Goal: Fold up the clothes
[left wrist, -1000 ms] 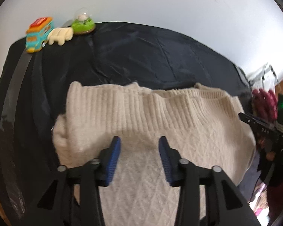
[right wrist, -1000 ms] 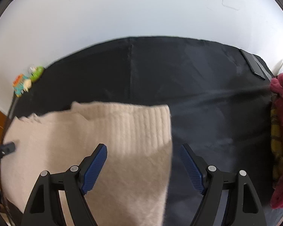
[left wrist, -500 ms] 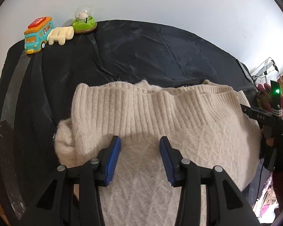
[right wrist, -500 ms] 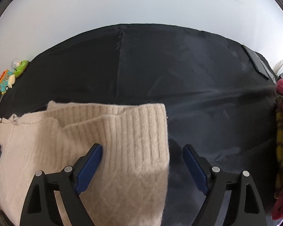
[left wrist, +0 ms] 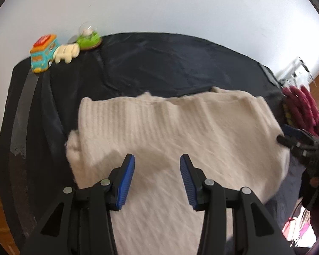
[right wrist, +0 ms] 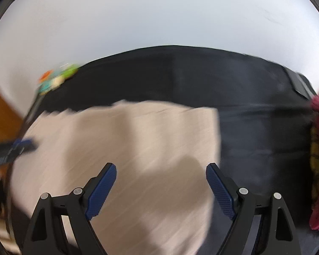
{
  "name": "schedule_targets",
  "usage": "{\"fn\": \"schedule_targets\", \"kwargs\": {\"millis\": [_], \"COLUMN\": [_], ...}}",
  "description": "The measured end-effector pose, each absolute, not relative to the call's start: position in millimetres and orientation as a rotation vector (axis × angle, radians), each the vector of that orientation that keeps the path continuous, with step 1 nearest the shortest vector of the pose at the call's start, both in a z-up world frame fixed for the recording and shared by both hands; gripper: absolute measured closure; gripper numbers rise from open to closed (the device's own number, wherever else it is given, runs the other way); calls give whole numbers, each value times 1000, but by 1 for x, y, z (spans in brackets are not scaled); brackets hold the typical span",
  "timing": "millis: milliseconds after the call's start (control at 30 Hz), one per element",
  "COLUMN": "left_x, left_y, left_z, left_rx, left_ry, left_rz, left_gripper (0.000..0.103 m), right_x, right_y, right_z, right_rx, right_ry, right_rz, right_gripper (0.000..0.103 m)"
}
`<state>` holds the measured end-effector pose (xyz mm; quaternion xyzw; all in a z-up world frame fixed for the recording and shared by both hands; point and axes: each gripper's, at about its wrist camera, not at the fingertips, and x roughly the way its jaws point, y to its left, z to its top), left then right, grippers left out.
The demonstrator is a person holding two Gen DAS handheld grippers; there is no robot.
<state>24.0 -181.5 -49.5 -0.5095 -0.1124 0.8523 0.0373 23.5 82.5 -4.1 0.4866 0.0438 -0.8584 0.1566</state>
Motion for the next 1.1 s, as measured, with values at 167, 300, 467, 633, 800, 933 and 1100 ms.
{"fn": "schedule_targets", "kwargs": {"millis": [167, 300, 467, 633, 800, 933, 1100], "left_x": [41, 47, 51, 54, 50, 39, 20], "left_y": [-164, -164, -171, -173, -168, -158, -151], "left_z": [-53, -67, -74, -74, -63, -54, -56], "left_rx": [-1563, -1605, -1591, -1568, -1576, -1565, -1584], "left_ry": [-254, -213, -180, -192, -215, -186, -156], "left_rz": [2578, 2576, 2571, 2577, 2607, 2646, 2681], "left_gripper": [50, 50, 50, 50, 50, 46, 40], "right_x": [58, 65, 76, 75, 74, 61, 32], "right_y": [50, 46, 49, 50, 54, 46, 41], "right_z": [-21, -48, -54, -57, -47, -32, -29], "right_rx": [1373, 1421, 1365, 1363, 1414, 1408, 1428], "right_ry": [261, 406, 558, 556, 505, 404, 334], "right_rz": [-2317, -2284, -2284, -2290, -2292, -2338, -2420], "right_gripper": [16, 16, 16, 14, 14, 14, 14]}}
